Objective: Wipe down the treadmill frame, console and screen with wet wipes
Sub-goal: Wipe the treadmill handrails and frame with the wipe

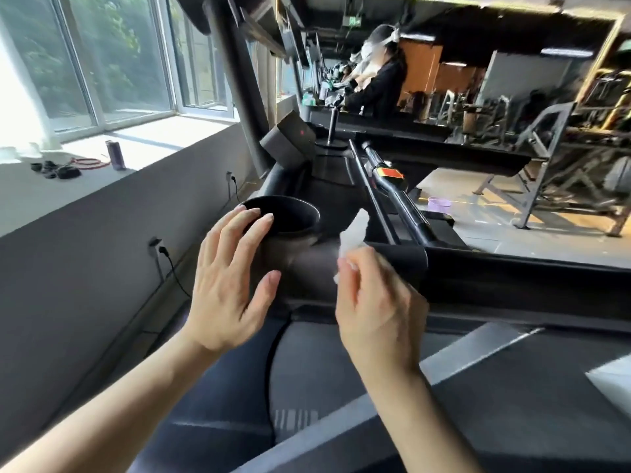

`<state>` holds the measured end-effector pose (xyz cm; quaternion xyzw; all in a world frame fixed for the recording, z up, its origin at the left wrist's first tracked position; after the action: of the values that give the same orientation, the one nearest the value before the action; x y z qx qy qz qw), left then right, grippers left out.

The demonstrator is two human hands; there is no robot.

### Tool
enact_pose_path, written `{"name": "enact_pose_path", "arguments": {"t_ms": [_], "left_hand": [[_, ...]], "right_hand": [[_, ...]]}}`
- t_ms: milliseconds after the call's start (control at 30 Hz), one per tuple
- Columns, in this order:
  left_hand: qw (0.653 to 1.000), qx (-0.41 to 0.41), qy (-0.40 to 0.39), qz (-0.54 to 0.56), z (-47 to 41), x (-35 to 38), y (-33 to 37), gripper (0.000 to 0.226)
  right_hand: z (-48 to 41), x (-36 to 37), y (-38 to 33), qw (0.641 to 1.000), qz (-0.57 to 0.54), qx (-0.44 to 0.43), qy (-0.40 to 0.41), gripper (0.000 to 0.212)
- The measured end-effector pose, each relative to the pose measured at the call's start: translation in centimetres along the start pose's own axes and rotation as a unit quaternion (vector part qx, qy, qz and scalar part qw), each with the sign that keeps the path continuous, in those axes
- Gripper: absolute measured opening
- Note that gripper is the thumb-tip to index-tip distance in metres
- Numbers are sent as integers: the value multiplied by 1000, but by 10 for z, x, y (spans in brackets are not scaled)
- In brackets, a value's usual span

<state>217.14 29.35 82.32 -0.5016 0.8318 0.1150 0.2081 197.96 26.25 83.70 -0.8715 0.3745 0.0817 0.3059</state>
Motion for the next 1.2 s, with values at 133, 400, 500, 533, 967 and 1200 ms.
{"name": "enact_pose_path", "arguments": {"t_ms": [133, 400, 500, 533, 967, 1200], "left_hand": [[1000, 8, 26, 2, 0, 5, 0, 64], [999, 28, 42, 5, -1, 7, -3, 62], [998, 55, 35, -13, 2, 5, -7, 58], [997, 63, 30, -25, 2, 4, -9, 57], [995, 69, 65, -36, 4, 14, -11, 57], [994, 81, 48, -59, 2, 12, -17, 58]], "right_hand": [[-8, -43, 72, 984, 64, 148, 79, 11], [16, 17, -15, 996, -58, 68, 23, 16], [30, 36, -53, 998, -58, -25, 0, 16], [33, 38, -57, 997, -56, -51, -10, 15], [29, -4, 52, 973, -72, 203, 79, 10], [37, 40, -41, 993, -119, 19, -15, 8]]}}
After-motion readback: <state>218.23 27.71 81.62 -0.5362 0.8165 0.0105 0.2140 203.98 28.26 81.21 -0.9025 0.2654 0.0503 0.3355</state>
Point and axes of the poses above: each hand's wrist, its own z-axis away from the middle knuckle, its own x-axis out of the palm, y = z × x, the point moved 7 cm from there along -z, towards the middle knuckle, and after that the axes turned 14 degrees about x, right-handed, at the moved point
